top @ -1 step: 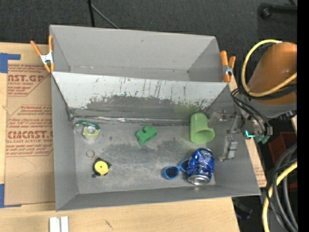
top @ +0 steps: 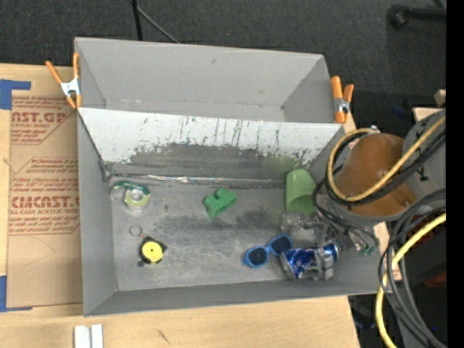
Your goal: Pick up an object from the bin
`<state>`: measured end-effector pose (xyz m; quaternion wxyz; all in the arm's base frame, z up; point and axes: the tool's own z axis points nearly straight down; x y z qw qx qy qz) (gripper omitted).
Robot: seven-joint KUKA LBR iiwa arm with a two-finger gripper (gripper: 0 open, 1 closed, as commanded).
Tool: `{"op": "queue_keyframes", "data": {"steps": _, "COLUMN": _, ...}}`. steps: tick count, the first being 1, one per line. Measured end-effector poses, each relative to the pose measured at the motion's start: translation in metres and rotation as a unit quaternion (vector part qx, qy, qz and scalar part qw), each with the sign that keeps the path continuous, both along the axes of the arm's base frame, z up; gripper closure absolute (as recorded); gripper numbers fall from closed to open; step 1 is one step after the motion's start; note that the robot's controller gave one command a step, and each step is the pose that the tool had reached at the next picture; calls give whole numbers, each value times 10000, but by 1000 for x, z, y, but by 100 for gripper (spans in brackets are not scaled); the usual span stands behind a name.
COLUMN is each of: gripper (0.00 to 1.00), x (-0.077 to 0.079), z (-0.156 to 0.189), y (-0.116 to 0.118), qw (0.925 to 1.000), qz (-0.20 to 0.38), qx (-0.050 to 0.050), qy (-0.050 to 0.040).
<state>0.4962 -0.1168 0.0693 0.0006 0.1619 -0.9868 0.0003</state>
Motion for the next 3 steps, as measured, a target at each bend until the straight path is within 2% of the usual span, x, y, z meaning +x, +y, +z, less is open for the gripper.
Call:
{"op": "queue_keyframes", "data": {"steps": 1, "gripper": 0, "x": 2, "z": 31, "y": 21, "qw": 9930, "qz": 1184, "qx": 9, "qy": -16}}
{"op": "queue_keyframes", "data": {"steps": 2, "gripper": 0, "x": 5, "z": 30, "y": 18, "qw": 9795, "qz": 2015, "qx": 9, "qy": -11}}
{"op": "queue_keyframes", "data": {"steps": 3, "gripper": 0, "x": 9, "z": -1, "y": 20, "qw": 9641, "qz": 2655, "qx": 16, "qy": 1}}
